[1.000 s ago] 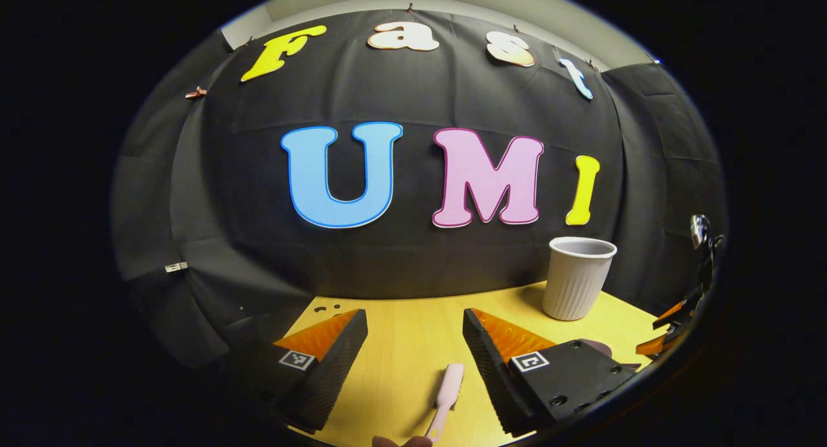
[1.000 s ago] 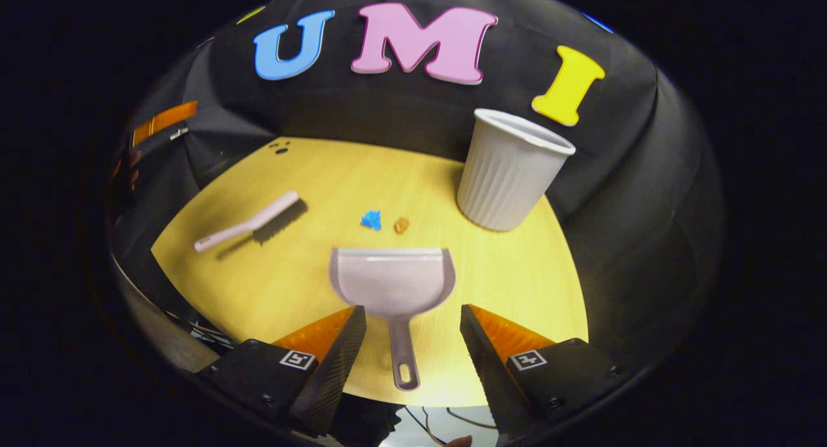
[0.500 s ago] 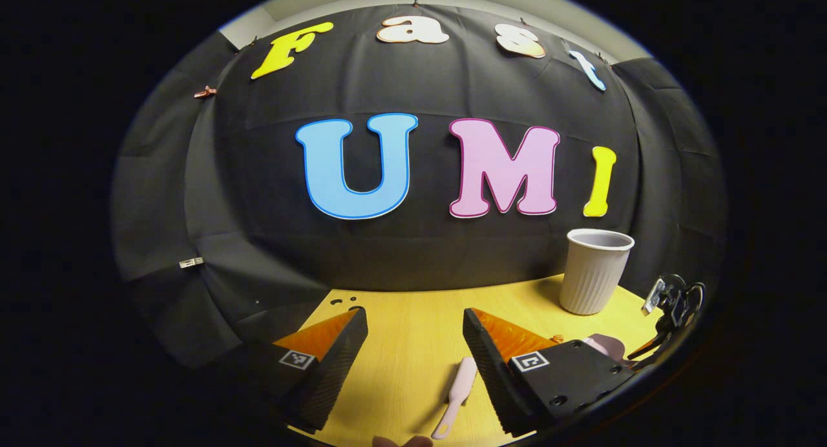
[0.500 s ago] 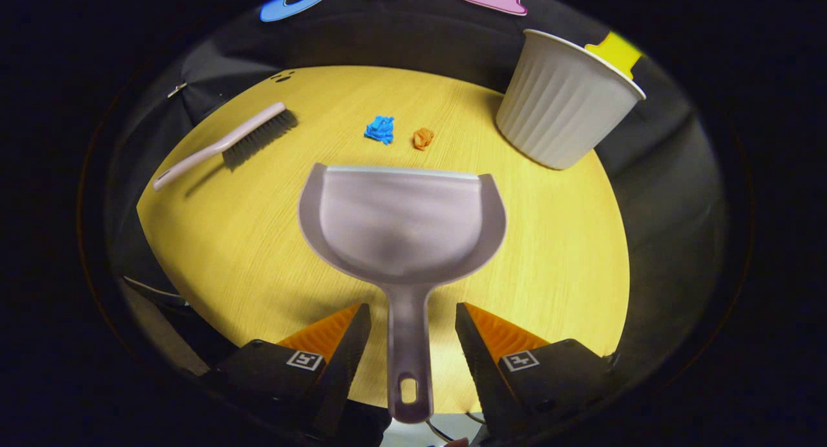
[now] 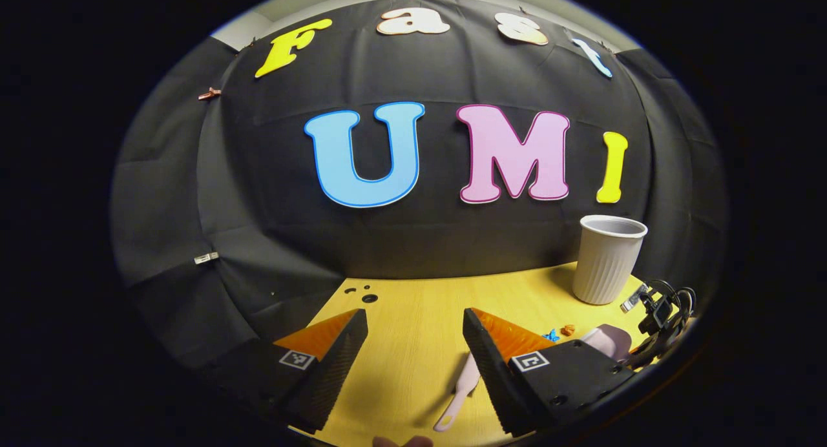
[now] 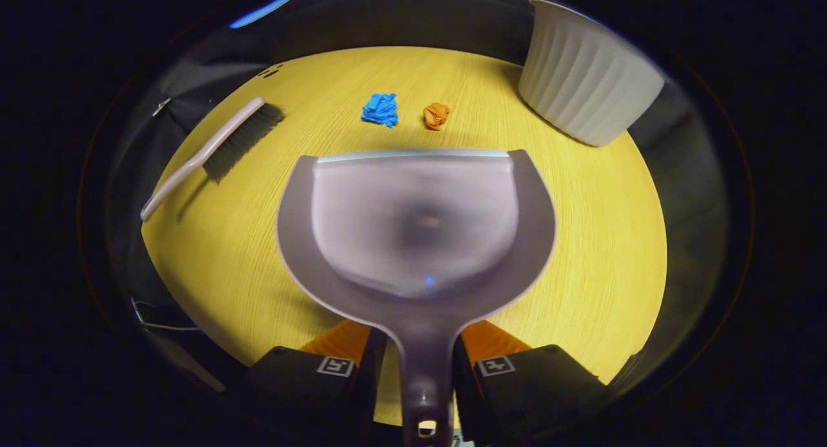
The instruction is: Pick up the small broom and dustpan from the desktop, sweep the trash into the dustpan with the broom, and then empty the trash into the garbage bin.
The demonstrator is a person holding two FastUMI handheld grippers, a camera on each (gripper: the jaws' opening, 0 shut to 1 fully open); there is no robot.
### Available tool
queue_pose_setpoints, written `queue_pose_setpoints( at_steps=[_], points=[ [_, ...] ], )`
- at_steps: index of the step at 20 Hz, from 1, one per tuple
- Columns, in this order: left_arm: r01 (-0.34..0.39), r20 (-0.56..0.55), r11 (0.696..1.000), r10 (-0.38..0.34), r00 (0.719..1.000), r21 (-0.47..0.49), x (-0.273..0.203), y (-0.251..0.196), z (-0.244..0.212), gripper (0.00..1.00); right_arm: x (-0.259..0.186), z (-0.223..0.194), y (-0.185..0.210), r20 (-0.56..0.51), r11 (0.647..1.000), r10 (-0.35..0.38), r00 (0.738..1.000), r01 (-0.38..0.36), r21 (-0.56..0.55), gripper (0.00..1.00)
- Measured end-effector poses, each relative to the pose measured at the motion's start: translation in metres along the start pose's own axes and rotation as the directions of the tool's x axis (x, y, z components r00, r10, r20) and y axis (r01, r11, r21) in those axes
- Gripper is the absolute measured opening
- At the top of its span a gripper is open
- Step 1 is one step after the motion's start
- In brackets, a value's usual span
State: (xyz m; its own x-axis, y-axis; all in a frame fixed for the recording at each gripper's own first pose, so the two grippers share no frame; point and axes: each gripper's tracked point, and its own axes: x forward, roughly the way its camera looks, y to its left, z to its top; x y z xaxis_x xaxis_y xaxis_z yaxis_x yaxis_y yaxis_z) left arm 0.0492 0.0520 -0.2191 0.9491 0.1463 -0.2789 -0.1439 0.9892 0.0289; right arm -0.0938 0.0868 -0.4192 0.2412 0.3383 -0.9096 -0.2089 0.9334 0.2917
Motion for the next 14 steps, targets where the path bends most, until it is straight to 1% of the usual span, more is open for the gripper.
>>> queue_pose_setpoints(
  at_steps=[1,2,3,6,7,8,9,10,12,13,14],
  points=[
    [-0.004,-0.008,1.0,0.004,1.0,0.0,0.0,-0.001,-0.002,0.95,0.001,0.002,-0.001,0.0,1.0,0.001,1.0,-0.001,-0.001,0.43],
    [-0.006,-0.018,1.0,0.006,1.0,0.005,0.001,-0.002,-0.006,0.94,0.002,0.003,0.0,0.004,1.0,0.0,1.0,0.0,-0.009,0.35],
    [-0.006,-0.029,1.0,0.006,1.0,0.013,0.003,-0.004,-0.011,0.95,0.001,0.003,0.0,0.015,1.0,0.002,1.0,-0.002,-0.023,0.39],
    [0.023,-0.088,0.999,-0.019,0.996,0.042,0.013,-0.013,-0.029,0.95,-0.001,0.003,0.0,0.008,0.999,0.024,1.0,-0.023,-0.037,0.39],
    [0.042,-0.114,0.998,-0.036,0.993,0.052,0.018,-0.017,-0.038,0.95,0.0,0.003,0.0,0.012,0.999,0.023,1.0,-0.023,-0.044,0.38],
    [0.07,-0.14,0.996,-0.06,0.988,0.063,0.022,-0.023,-0.044,0.95,0.001,0.003,-0.002,0.012,0.998,0.016,1.0,-0.015,-0.057,0.34],
    [0.1,-0.171,0.992,-0.087,0.981,0.073,0.027,-0.028,-0.055,0.94,-0.002,0.002,-0.004,0.017,0.998,0.011,1.0,-0.009,-0.066,0.33],
    [0.129,-0.205,0.988,-0.11,0.973,0.081,0.031,-0.033,-0.063,0.94,-0.005,0.001,-0.004,0.021,0.997,0.013,1.0,-0.011,-0.082,0.37],
    [0.184,-0.286,0.979,-0.152,0.946,0.089,0.039,-0.045,-0.087,0.95,-0.019,0.001,-0.007,0.04,0.992,0.019,0.999,-0.014,-0.124,0.37],
    [0.207,-0.327,0.974,-0.167,0.93,0.094,0.043,-0.048,-0.1,0.95,-0.024,0.001,-0.009,0.047,0.989,0.021,0.999,-0.014,-0.144,0.37],
    [0.233,-0.373,0.967,-0.181,0.91,0.099,0.046,-0.051,-0.113,0.95,-0.027,0.002,-0.01,0.051,0.987,0.026,0.998,-0.018,-0.158,0.33]
  ],
)
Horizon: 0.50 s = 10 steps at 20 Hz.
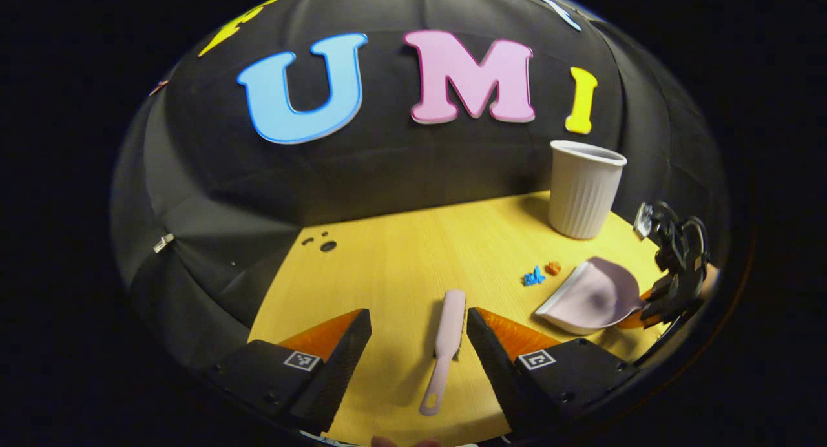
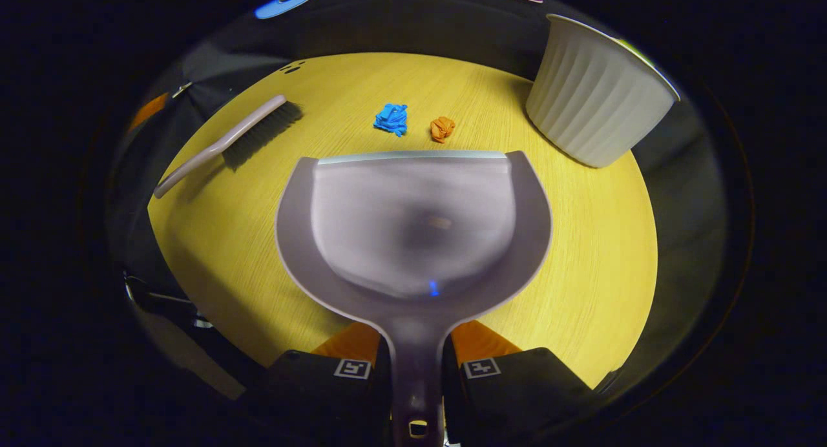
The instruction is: Pick up the small broom and dustpan from the desktop, sweep the trash into the dustpan with the broom, and then empty the trash into the garbage bin.
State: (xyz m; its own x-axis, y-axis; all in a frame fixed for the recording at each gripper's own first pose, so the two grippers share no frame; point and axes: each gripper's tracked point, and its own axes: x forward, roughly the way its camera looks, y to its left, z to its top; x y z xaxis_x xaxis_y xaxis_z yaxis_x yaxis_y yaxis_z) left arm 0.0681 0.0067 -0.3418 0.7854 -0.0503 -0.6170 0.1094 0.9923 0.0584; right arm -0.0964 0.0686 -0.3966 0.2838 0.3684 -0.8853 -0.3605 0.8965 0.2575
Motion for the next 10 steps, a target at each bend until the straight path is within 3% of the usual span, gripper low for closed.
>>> queue_pose_setpoints(
  at_steps=[1,5,10],
  points=[
    [0.024,-0.052,1.0,-0.023,0.998,0.015,0.008,-0.003,-0.013,0.96,-0.004,-0.001,-0.002,0.004,1.0,0.003,1.0,-0.003,-0.007,0.37],
    [0.119,-0.237,0.992,-0.105,0.966,0.047,0.033,-0.016,-0.059,0.94,-0.021,-0.002,-0.011,0.023,1.0,-0.006,1.0,0.005,0.008,0.37],
    [0.172,-0.385,0.984,-0.139,0.912,0.053,0.065,-0.023,-0.097,0.88,-0.035,-0.008,-0.019,0.024,1.0,-0.023,0.999,0.023,0.01,0.37]
  ],
)
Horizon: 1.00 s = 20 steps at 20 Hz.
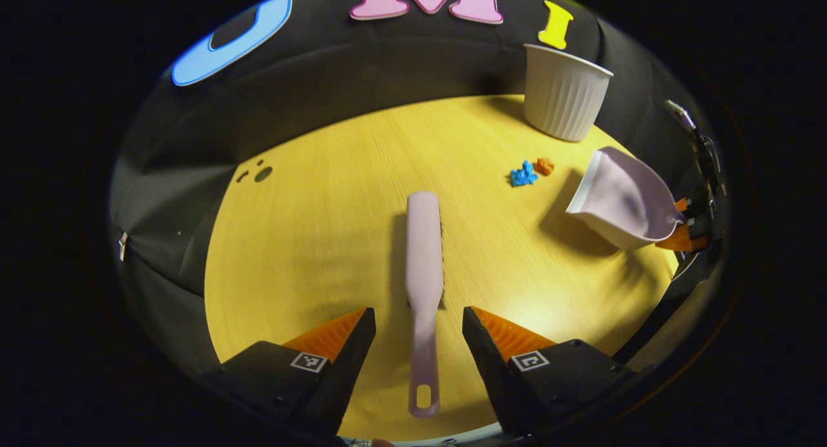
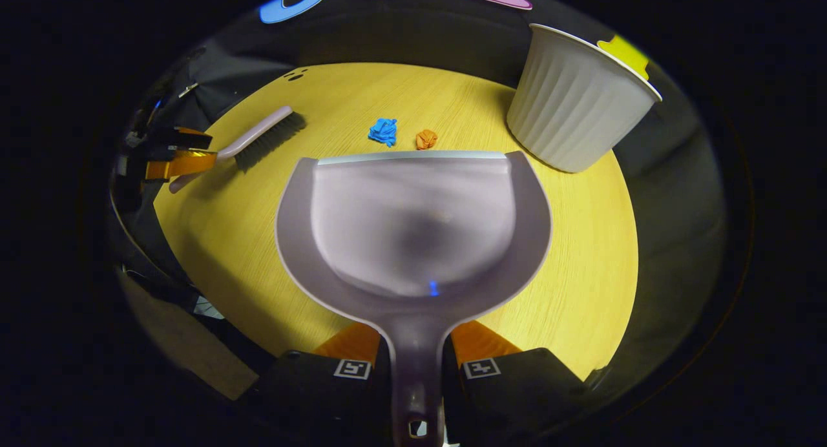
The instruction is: Pick up the small broom and dustpan from the desktop, sweep the trash into the dustpan with the broom, and then empty the trash into the garbage bin.
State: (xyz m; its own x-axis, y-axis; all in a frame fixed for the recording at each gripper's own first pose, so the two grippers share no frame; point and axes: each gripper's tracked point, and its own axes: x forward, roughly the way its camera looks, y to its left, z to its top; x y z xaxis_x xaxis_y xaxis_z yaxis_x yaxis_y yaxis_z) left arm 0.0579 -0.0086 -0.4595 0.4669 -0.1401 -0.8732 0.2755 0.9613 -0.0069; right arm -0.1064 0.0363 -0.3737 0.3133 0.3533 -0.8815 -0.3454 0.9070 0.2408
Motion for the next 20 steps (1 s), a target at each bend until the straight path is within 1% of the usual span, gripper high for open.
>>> queue_pose_setpoints(
  at_steps=[4,6,8,9,10,12,15,16,18,19,20],
  points=[
    [0.026,-0.082,0.998,-0.03,0.996,-0.048,0.027,-0.004,-0.012,0.85,-0.007,-0.006,-0.002,-0.01,1.0,-0.004,1.0,0.004,-0.006,0.37],
    [0.021,-0.105,0.998,-0.026,0.994,-0.053,0.037,-0.003,-0.014,0.84,-0.01,-0.01,-0.002,-0.017,1.0,-0.004,1.0,0.004,-0.011,0.37],
    [0.009,-0.112,0.999,-0.014,0.994,-0.046,0.045,-0.001,-0.012,0.8,-0.011,-0.013,-0.003,-0.029,1.0,-0.004,1.0,0.004,-0.014,0.37],
    [0.008,-0.117,0.999,-0.014,0.993,-0.046,0.049,-0.002,-0.012,0.74,-0.011,-0.014,-0.003,-0.035,1.0,-0.003,0.999,0.002,-0.015,0.37],
    [0.011,-0.126,0.999,-0.017,0.992,-0.045,0.053,-0.003,-0.012,0.71,-0.012,-0.015,-0.003,-0.039,1.0,-0.001,0.999,0.001,-0.016,0.37],
    [0.02,-0.122,0.999,-0.026,0.992,-0.05,0.054,-0.006,-0.008,0.63,-0.013,-0.014,-0.004,-0.041,1.0,0.003,0.999,-0.004,-0.02,0.37],
    [-0.026,-0.122,0.999,0.023,0.992,-0.024,0.058,0.001,-0.005,0.3,-0.011,-0.009,-0.009,-0.051,0.999,0.01,0.999,-0.012,-0.049,0.37],
    [-0.037,-0.125,0.999,0.035,0.992,-0.013,0.058,0.003,-0.001,0.28,-0.011,-0.008,-0.01,-0.068,0.998,0.019,0.998,-0.022,-0.058,0.37],
    [-0.037,-0.105,0.999,0.037,0.994,0.006,0.059,0.0,0.016,0.28,-0.013,-0.008,-0.011,-0.12,0.996,0.048,0.992,-0.057,-0.071,0.37],
    [-0.028,-0.09,1.0,0.029,0.995,0.012,0.059,-0.003,0.025,0.27,-0.013,-0.008,-0.012,-0.147,0.994,0.063,0.987,-0.075,-0.079,0.33],
    [-0.019,-0.072,1.0,0.02,0.997,0.016,0.06,-0.006,0.038,0.27,-0.012,-0.009,-0.013,-0.168,0.992,0.075,0.983,-0.09,-0.086,0.37]
  ],
)
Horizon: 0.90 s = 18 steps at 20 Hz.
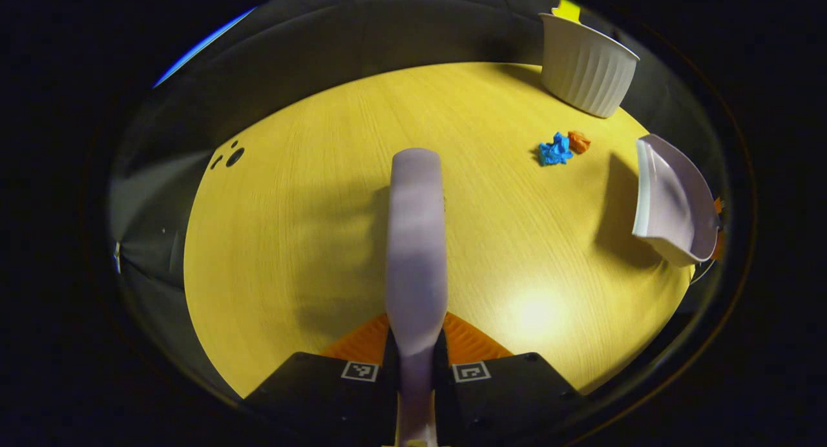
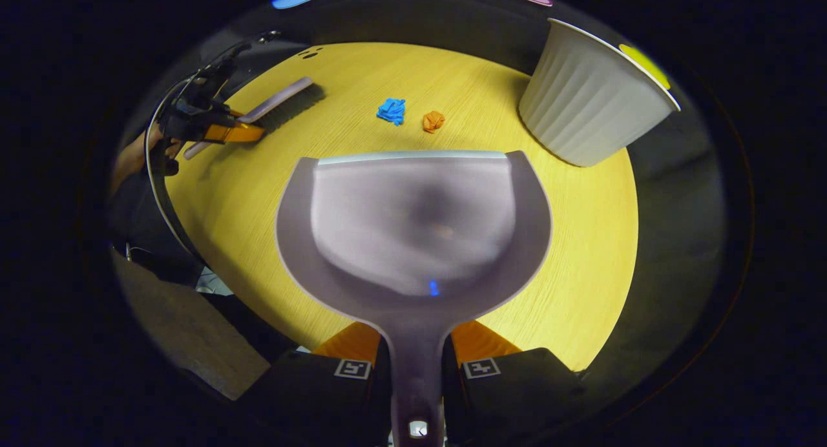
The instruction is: Pick up the small broom and dustpan from the desktop, sweep the trash into the dustpan with the broom, and then empty the trash into the garbage bin.
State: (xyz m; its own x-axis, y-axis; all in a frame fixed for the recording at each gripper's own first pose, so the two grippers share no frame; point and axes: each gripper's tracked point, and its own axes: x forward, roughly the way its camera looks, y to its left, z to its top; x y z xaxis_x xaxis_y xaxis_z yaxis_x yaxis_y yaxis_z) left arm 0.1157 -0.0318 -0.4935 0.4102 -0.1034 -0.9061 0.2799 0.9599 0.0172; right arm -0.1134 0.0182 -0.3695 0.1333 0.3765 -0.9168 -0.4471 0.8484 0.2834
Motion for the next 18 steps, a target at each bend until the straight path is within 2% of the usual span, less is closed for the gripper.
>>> queue_pose_setpoints(
  at_steps=[3,4,5,7,8,9,13,14,15,16,18],
  points=[
    [0.033,0.041,0.999,-0.034,0.999,0.017,0.001,-0.012,0.038,0.27,0.002,-0.002,-0.006,-0.075,0.999,0.023,0.997,-0.025,-0.024,0.37],
    [0.041,0.043,0.999,-0.042,0.998,0.033,0.004,-0.017,0.049,0.27,0.007,-0.002,-0.01,-0.092,0.999,0.016,0.996,-0.019,-0.038,0.33],
    [0.046,0.041,0.998,-0.049,0.998,0.051,0.008,-0.022,0.058,0.27,0.011,-0.002,-0.014,-0.105,0.999,0.003,0.994,-0.009,-0.052,0.37],
    [0.069,0.035,0.994,-0.073,0.997,0.089,0.017,-0.036,0.074,0.27,0.014,-0.002,-0.018,-0.115,0.997,-0.009,0.993,0.001,-0.072,0.37],
    [0.085,0.032,0.99,-0.089,0.996,0.109,0.02,-0.044,0.082,0.27,0.015,-0.001,-0.018,-0.114,0.997,-0.007,0.993,-0.002,-0.076,0.33],
    [0.103,0.026,0.986,-0.108,0.994,0.132,0.024,-0.052,0.09,0.27,0.018,0.0,-0.019,-0.114,0.997,-0.004,0.994,-0.005,-0.08,0.37],
    [0.159,-0.028,0.962,-0.157,0.987,0.221,0.041,-0.08,0.109,0.27,0.022,0.002,-0.022,-0.113,0.997,0.012,0.994,-0.021,-0.079,0.37],
    [0.175,-0.045,0.954,-0.169,0.985,0.241,0.043,-0.087,0.111,0.27,0.024,0.003,-0.023,-0.111,0.997,0.014,0.994,-0.023,-0.078,0.33],
    [0.19,-0.059,0.945,-0.181,0.982,0.265,0.044,-0.093,0.114,0.27,0.025,0.003,-0.024,-0.11,0.997,0.015,0.994,-0.024,-0.08,0.37],
    [0.209,-0.071,0.935,-0.197,0.978,0.288,0.044,-0.099,0.117,0.27,0.027,0.003,-0.026,-0.111,0.996,0.016,0.994,-0.026,-0.083,0.33],
    [0.26,-0.098,0.907,-0.241,0.965,0.33,0.041,-0.115,0.118,0.27,0.03,0.002,-0.029,-0.113,0.995,0.02,0.993,-0.03,-0.091,0.37]
  ],
)
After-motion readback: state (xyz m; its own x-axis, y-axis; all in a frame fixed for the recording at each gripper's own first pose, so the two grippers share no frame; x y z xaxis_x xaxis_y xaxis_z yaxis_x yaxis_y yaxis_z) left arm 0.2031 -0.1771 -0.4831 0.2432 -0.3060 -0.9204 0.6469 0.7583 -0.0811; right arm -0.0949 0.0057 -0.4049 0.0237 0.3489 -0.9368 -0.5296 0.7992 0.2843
